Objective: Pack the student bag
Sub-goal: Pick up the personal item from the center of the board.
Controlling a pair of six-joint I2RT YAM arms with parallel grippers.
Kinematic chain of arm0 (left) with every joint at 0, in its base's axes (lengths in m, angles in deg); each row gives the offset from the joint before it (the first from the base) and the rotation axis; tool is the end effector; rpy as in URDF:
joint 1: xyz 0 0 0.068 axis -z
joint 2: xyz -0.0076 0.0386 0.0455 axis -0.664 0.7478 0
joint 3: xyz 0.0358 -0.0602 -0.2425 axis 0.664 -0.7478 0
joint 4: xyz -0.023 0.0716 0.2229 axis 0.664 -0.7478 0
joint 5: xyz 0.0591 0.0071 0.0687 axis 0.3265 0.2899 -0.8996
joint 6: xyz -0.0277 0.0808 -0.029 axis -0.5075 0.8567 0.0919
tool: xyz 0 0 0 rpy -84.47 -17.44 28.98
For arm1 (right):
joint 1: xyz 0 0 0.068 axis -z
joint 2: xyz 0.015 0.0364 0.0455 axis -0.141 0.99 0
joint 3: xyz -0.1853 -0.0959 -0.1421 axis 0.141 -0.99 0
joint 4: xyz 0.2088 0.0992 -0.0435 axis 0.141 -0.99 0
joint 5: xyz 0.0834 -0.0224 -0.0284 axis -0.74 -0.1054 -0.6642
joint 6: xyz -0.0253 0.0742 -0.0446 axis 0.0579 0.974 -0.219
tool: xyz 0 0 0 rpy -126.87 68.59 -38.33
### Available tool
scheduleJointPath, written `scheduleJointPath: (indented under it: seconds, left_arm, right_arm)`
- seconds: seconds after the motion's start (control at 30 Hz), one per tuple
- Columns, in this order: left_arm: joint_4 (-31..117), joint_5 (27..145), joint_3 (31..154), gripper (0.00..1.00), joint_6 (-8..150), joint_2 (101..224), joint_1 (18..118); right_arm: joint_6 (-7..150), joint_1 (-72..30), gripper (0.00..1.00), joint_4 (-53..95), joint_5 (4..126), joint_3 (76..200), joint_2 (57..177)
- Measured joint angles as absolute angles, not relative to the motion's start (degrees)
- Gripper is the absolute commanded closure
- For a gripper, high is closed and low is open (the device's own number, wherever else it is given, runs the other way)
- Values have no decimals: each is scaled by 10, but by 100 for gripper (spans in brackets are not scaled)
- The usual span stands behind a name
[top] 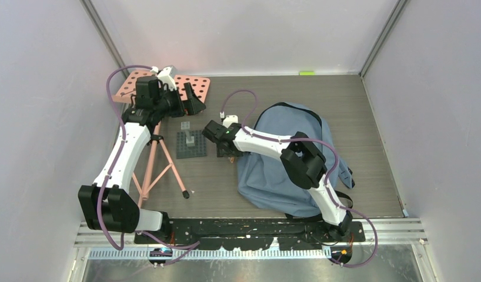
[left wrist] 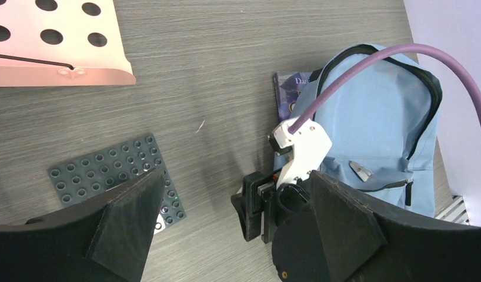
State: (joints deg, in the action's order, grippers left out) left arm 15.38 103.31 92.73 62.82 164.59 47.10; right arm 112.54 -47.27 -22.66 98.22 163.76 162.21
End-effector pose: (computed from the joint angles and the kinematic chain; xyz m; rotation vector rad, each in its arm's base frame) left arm 0.3111 -0.0647 0.3166 0.0162 2.1304 -0.7252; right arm 0.2769 0.3403 0.1339 -0.0609 2.5805 0.0081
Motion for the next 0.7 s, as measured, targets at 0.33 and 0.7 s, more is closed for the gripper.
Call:
scheduleJointPath:
  seconds: [0.33, 0.7]
  left_arm:
    - [154, 1041, 927, 4, 625, 1646, 471]
    - [156, 1046, 927, 5, 616, 1646, 471]
  right_arm:
    - [1130, -467, 58, -215, 968, 1638, 1637]
    - [1133, -462, 85, -192, 950, 1633, 1637]
